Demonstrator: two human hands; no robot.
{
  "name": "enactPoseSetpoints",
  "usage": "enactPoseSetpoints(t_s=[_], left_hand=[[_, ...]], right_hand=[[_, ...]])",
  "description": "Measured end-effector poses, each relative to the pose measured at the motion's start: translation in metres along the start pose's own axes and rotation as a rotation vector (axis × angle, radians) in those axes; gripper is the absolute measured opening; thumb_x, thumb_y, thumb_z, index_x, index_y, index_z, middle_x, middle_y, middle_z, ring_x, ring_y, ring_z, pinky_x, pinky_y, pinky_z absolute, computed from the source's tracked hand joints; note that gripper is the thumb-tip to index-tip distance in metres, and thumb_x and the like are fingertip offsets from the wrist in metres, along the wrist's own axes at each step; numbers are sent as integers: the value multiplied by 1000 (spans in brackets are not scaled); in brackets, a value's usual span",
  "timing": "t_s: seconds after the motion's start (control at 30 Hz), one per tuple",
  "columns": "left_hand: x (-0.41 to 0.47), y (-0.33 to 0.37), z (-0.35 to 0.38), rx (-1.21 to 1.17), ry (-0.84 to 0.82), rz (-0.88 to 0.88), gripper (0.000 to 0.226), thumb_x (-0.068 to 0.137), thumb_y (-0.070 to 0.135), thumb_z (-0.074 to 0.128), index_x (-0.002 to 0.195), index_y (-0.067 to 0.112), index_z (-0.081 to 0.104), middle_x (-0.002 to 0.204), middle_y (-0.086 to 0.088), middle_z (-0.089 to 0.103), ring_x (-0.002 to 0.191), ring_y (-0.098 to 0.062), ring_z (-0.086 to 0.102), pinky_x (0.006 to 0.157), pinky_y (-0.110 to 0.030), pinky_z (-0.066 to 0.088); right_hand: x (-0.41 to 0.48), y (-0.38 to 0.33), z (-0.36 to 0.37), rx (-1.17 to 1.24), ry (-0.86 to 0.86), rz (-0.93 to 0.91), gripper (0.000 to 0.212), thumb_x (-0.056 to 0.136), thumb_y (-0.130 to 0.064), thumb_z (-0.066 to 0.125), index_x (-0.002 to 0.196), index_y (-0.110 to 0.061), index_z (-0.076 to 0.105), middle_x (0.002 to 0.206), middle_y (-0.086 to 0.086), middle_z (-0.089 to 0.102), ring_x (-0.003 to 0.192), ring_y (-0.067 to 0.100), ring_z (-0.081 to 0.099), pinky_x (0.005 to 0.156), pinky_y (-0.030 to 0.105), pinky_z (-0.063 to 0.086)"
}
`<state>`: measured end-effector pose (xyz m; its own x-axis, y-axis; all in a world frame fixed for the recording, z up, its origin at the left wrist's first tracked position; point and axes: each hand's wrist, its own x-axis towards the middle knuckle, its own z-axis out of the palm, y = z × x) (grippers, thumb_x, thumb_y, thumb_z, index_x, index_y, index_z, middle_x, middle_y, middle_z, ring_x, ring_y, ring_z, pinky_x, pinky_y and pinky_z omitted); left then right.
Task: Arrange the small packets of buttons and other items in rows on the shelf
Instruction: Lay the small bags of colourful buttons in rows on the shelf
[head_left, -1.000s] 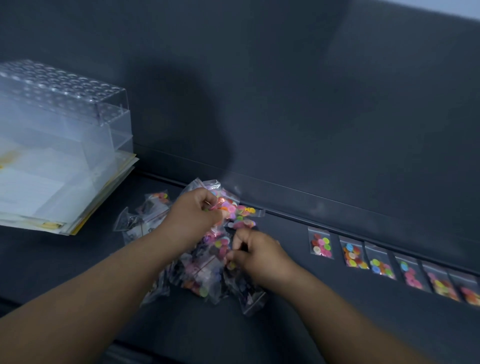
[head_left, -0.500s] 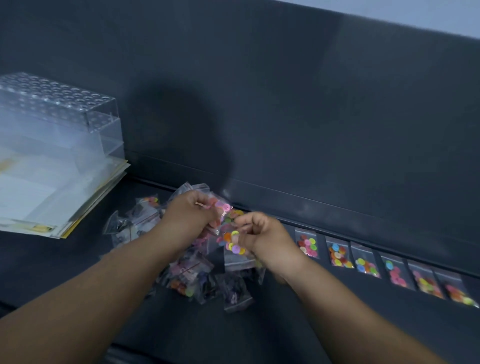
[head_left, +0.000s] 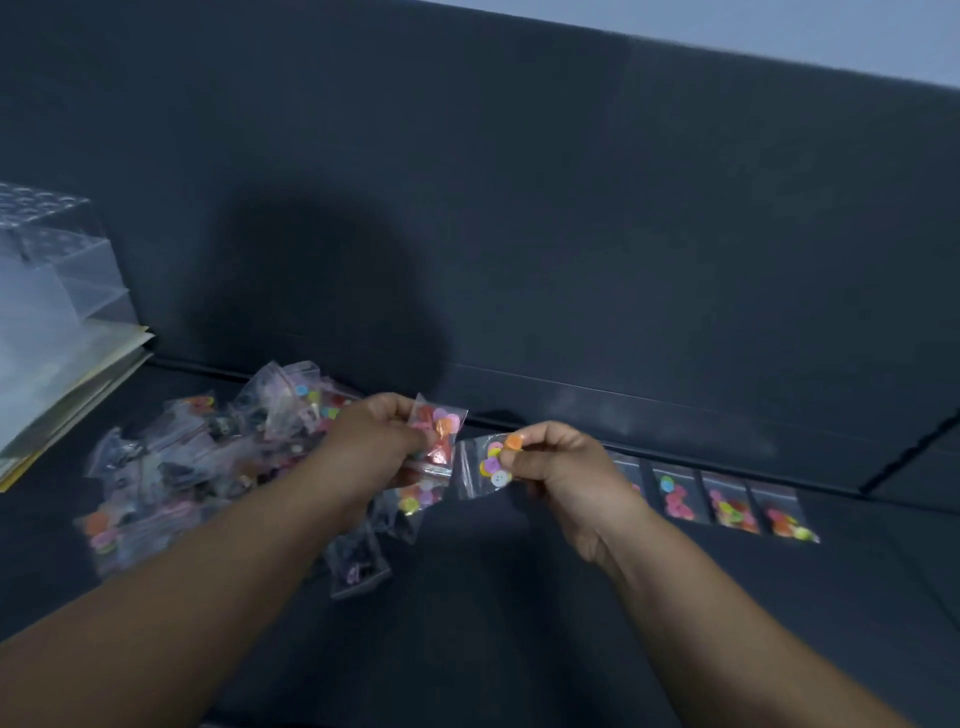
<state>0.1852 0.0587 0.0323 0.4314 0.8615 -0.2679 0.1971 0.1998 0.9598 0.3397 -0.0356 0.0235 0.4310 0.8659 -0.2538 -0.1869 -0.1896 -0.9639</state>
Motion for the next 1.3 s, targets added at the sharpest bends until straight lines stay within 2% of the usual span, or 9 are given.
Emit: enactPoseSetpoints(t_s=[0.2, 0.3, 0.4, 0.5, 0.6, 0.7, 0.83, 1.1, 1.3], left_hand=[[-10, 4, 63, -61, 12, -48, 15, 88, 1, 56, 85, 14, 63, 79, -8, 67, 64, -18, 60, 55, -25, 49], [-19, 8, 95, -117, -78, -119, 5, 86, 12, 62, 90, 15, 61, 86, -7, 68, 74, -21, 64, 58, -27, 51], [-30, 9, 129, -126, -204, -128, 16, 83, 21, 69, 95, 17, 60, 89, -4, 69, 78, -20, 65, 66, -29, 52], [-40, 7, 166, -51, -248, -101, 24, 79, 13, 73, 100, 15, 60, 85, -3, 69, 73, -17, 66, 70, -30, 54], [-45, 3, 198, 20, -224, -74, 20, 78, 1, 70, 90, 13, 60, 77, -6, 67, 64, -17, 63, 69, -31, 55], [-47, 0, 223, 86, -245, -37, 20, 77, -3, 69, 84, 12, 57, 76, -9, 65, 69, -22, 63, 68, -34, 54], [-53, -4, 252, 66, -337, -35, 25, 75, 5, 75, 91, 14, 58, 77, -5, 67, 70, -17, 65, 67, -31, 55], [-61, -3, 293, 144, -426, -45, 33, 73, -4, 73, 98, 12, 61, 82, -8, 67, 74, -17, 66, 62, -24, 54], [-64, -2, 305, 171, -382, -37, 26, 76, -8, 68, 91, 12, 62, 77, -7, 65, 68, -17, 63, 62, -24, 56]], right_hand=[[-16, -3, -61, 230, 93, 126, 26, 81, 7, 63, 86, -15, 51, 78, 5, 65, 62, 14, 61, 51, 21, 49], [-28, -4, -87, 287, 83, 119, 27, 81, 11, 59, 86, -15, 51, 71, 3, 68, 57, 12, 64, 60, 24, 53], [-40, 0, -111, 280, 57, 113, 23, 81, 9, 61, 83, -13, 54, 73, 3, 66, 60, 10, 62, 60, 23, 54], [-52, 6, -135, 247, 33, 117, 19, 82, 3, 64, 82, -13, 55, 75, 4, 67, 66, 12, 64, 63, 24, 54], [-62, 10, -161, 192, 23, 139, 17, 84, -7, 67, 78, -17, 55, 76, 0, 68, 71, 13, 64, 68, 26, 51], [-69, 13, -187, 141, 58, 145, 22, 85, -17, 67, 67, -21, 55, 70, -5, 63, 68, 11, 56, 63, 23, 44], [-78, 14, -217, 169, 110, 114, 21, 87, -11, 65, 69, -19, 55, 66, -4, 60, 55, 5, 52, 51, 17, 42], [-91, 19, -259, 225, 154, 125, 14, 88, -13, 63, 75, -17, 59, 73, 3, 66, 62, 13, 56, 54, 21, 46], [-91, 21, -287, 41, 378, 88, 15, 88, -8, 61, 75, -15, 59, 69, 4, 61, 58, 12, 52, 53, 22, 42]])
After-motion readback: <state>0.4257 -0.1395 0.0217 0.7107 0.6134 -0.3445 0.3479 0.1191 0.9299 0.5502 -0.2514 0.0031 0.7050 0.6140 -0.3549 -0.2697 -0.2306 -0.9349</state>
